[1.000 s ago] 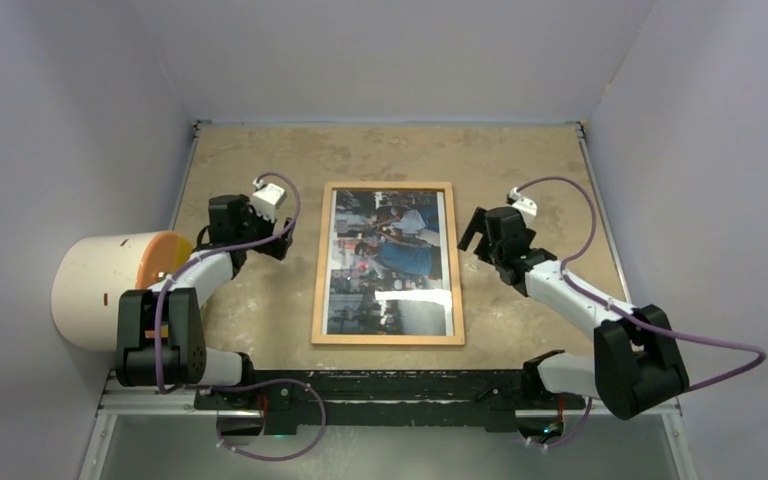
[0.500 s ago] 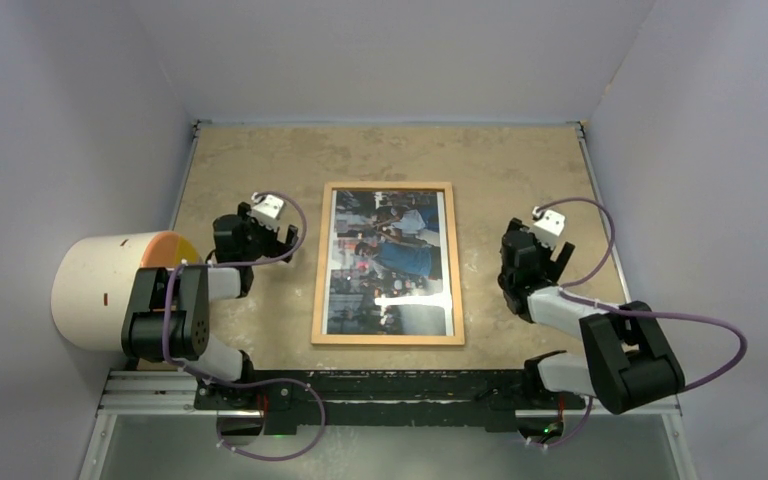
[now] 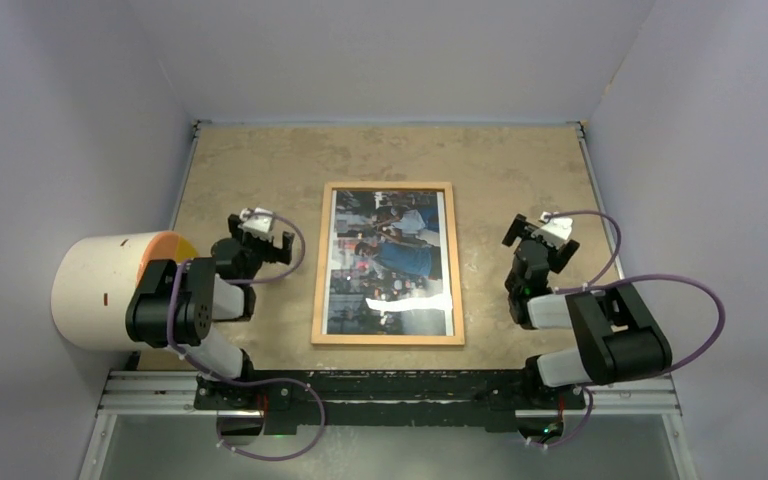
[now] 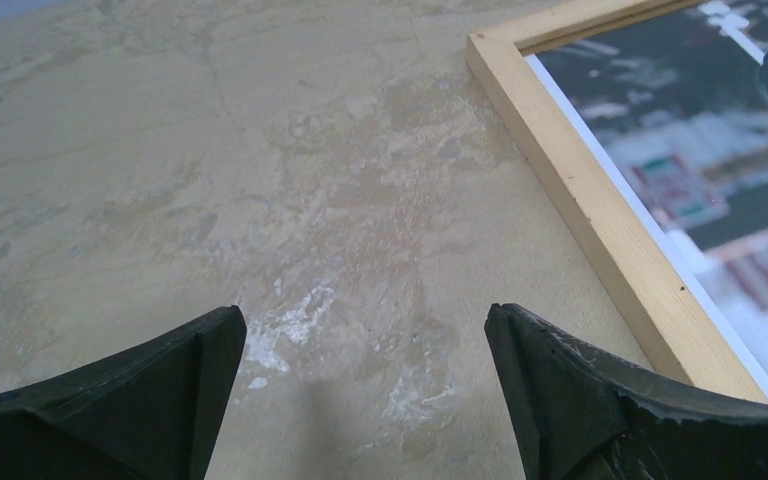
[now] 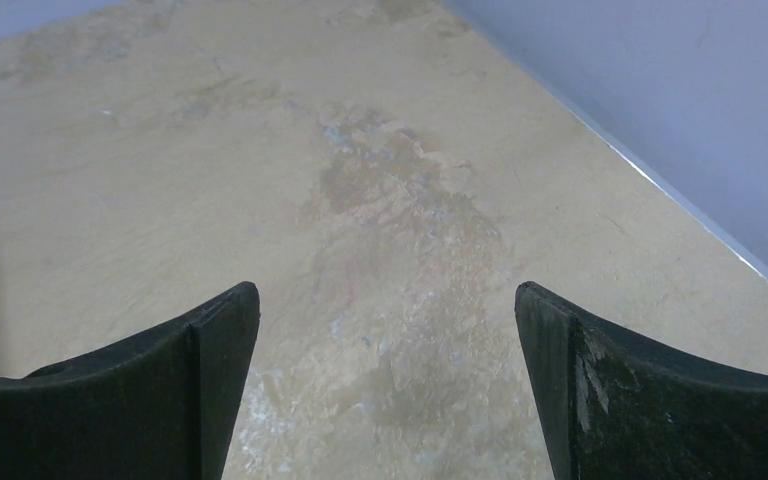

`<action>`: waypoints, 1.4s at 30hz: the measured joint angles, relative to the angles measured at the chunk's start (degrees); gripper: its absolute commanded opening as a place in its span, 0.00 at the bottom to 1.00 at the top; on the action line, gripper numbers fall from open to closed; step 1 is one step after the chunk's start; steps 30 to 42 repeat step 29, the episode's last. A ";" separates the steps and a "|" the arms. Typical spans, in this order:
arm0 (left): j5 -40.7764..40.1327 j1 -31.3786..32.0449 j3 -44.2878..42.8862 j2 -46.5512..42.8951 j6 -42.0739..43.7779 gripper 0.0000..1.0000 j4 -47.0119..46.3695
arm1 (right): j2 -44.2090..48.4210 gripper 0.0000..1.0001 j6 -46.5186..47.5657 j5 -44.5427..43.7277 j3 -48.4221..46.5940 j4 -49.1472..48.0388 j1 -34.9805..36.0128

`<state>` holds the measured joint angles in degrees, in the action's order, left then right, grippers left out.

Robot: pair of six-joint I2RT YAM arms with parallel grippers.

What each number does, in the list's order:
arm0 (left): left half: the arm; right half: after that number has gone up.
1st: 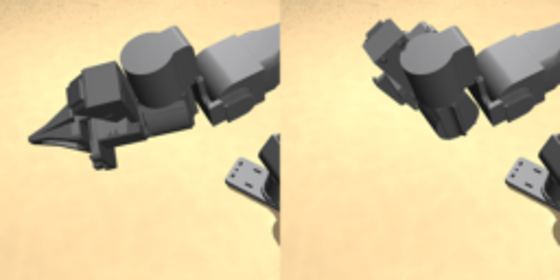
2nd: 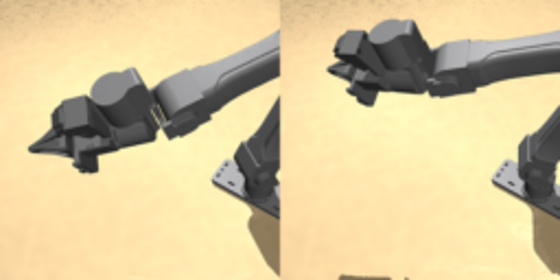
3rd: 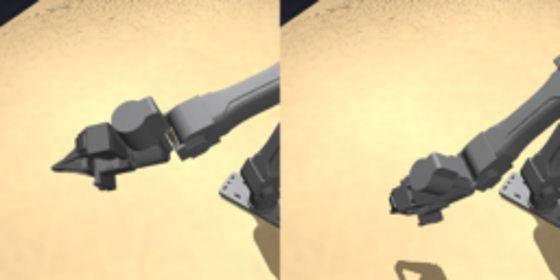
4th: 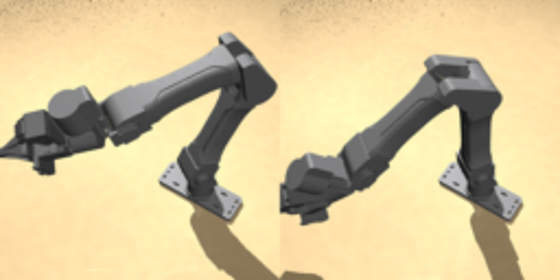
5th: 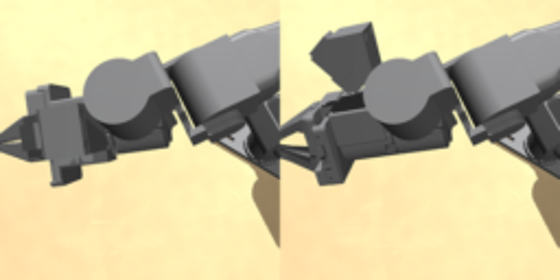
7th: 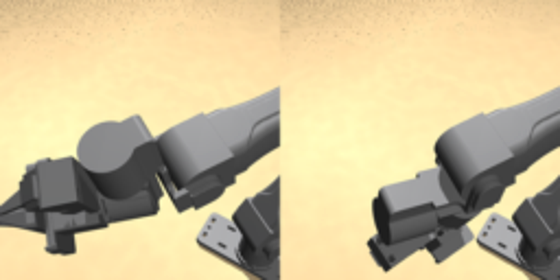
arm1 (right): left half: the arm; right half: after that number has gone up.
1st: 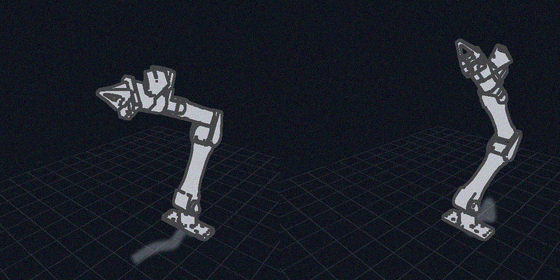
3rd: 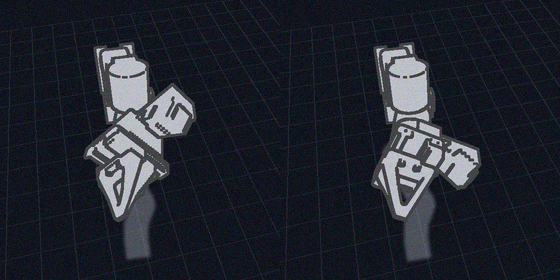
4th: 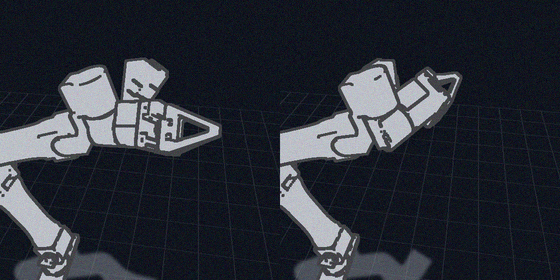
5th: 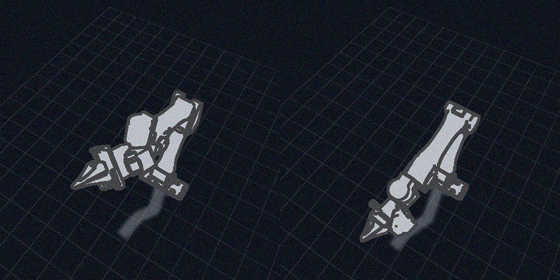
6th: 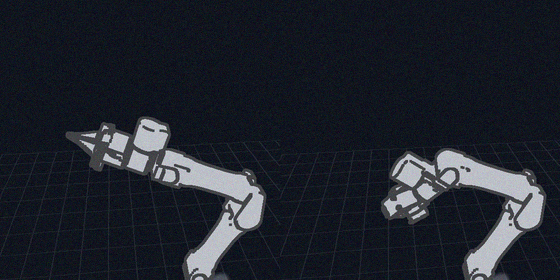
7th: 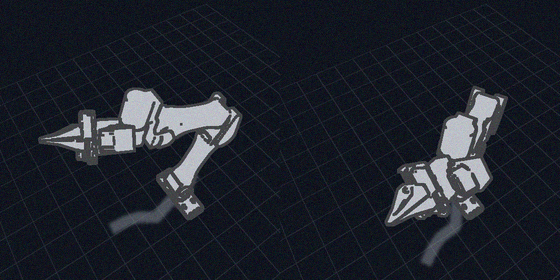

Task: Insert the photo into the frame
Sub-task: Reset both arms

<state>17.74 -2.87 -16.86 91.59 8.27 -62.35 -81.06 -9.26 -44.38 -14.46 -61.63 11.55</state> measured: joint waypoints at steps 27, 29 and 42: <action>-5.42 2.27 2.23 2.49 -1.14 1.00 -9.09 | -10.05 0.99 4.39 17.18 0.59 -15.34 -3.26; -5.75 2.27 2.23 2.49 -1.14 1.00 -8.96 | -10.05 0.99 4.39 17.18 0.59 -15.37 -3.26; -5.75 2.27 2.23 2.49 -1.14 1.00 -8.96 | -10.05 0.99 4.39 17.18 0.59 -15.37 -3.26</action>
